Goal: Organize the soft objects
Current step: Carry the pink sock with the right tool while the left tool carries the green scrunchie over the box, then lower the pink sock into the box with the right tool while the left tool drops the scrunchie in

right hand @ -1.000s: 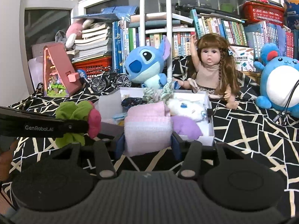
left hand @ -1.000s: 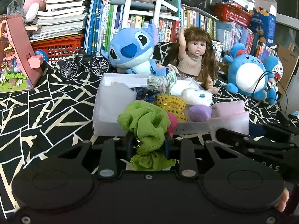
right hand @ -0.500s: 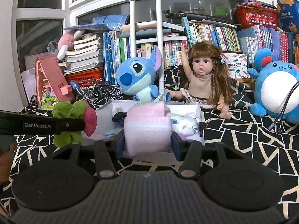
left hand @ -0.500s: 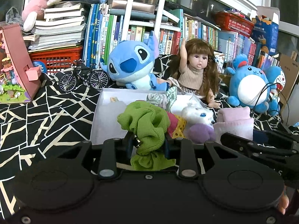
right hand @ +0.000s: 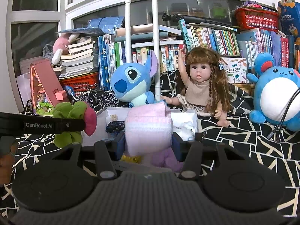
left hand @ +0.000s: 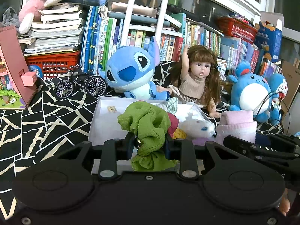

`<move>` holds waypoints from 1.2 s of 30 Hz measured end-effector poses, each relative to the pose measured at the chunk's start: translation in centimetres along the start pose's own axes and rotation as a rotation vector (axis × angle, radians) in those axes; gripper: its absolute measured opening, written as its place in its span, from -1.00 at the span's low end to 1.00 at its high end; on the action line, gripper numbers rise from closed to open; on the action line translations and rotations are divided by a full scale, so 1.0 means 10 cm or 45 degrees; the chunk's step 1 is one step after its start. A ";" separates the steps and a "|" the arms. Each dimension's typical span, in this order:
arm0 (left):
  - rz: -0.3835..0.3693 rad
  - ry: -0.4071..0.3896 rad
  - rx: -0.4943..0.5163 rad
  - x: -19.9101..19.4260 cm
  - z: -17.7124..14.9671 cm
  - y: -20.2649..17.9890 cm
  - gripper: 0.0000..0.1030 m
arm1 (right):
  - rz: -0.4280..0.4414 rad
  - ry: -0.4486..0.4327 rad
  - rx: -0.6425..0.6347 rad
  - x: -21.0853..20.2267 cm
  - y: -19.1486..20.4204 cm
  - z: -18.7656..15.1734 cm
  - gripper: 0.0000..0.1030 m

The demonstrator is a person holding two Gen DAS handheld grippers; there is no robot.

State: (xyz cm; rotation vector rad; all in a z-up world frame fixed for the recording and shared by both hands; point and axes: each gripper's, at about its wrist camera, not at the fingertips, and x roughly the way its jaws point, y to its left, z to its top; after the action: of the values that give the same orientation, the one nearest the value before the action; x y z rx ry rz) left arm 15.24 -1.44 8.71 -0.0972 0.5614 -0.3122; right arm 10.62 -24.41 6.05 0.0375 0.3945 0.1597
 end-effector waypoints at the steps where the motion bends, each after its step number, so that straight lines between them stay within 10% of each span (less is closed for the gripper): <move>1: 0.001 -0.001 -0.006 0.01 0.01 0.01 -0.44 | -0.001 0.001 -0.003 0.01 0.00 0.02 0.07; 15: 0.015 -0.023 -0.008 0.24 0.38 0.22 -0.44 | -0.024 0.006 0.043 0.25 -0.16 0.39 0.07; 36: 0.041 0.117 0.018 0.63 0.05 0.28 -0.43 | -0.021 0.167 0.114 0.81 -0.16 0.28 0.07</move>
State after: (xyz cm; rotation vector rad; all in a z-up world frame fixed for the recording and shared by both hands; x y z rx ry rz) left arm 21.29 -0.80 5.45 -0.0599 0.6508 -0.2900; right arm 19.34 -24.64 5.44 0.1121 0.5327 0.1285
